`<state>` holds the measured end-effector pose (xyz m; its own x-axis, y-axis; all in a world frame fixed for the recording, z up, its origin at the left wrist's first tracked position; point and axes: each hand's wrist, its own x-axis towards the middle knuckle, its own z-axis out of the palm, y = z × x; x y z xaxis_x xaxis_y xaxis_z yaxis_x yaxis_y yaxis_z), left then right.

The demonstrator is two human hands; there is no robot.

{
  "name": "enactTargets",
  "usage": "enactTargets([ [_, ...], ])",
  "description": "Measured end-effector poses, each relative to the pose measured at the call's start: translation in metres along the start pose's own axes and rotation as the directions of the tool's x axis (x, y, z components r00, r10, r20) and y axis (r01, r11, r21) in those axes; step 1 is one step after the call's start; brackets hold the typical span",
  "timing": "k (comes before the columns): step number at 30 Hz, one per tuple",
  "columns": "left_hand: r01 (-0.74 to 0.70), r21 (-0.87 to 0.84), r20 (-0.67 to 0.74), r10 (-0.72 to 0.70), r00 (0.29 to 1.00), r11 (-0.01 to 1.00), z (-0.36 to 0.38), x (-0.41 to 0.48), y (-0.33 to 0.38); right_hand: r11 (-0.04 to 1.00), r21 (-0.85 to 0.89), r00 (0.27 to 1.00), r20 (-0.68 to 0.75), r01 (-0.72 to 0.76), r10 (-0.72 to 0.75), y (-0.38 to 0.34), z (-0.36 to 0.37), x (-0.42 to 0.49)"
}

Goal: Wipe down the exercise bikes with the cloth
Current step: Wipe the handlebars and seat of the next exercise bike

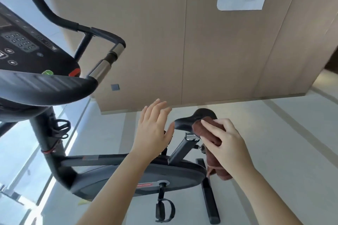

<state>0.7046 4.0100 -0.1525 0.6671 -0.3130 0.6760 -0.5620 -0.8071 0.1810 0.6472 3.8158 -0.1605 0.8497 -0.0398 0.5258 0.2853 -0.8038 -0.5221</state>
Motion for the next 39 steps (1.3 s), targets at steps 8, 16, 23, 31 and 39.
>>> enactTargets([
  [8,-0.008,-0.055,0.250,0.022,0.968,0.998,0.095,-0.012,0.010,0.978,0.023,0.978,0.017,-0.208,0.207,0.071,0.016,-0.027],
  [16,0.020,-0.107,0.386,0.023,0.922,0.994,0.182,0.008,-0.017,0.943,-0.005,0.943,0.015,-0.332,0.332,0.122,0.048,-0.006],
  [23,0.057,-0.112,0.493,0.005,0.870,0.992,0.250,0.037,-0.064,0.931,-0.070,0.930,0.068,-0.357,0.362,0.156,0.099,0.051],
  [31,0.101,-0.115,0.605,-0.011,0.796,0.988,0.304,0.046,-0.102,0.934,-0.190,0.951,0.001,-0.304,0.310,0.197,0.166,0.108],
  [39,0.246,-0.222,0.535,-0.093,0.840,0.943,0.326,0.042,-0.108,0.825,-0.536,0.977,0.001,-0.178,0.211,0.216,0.201,0.112],
])
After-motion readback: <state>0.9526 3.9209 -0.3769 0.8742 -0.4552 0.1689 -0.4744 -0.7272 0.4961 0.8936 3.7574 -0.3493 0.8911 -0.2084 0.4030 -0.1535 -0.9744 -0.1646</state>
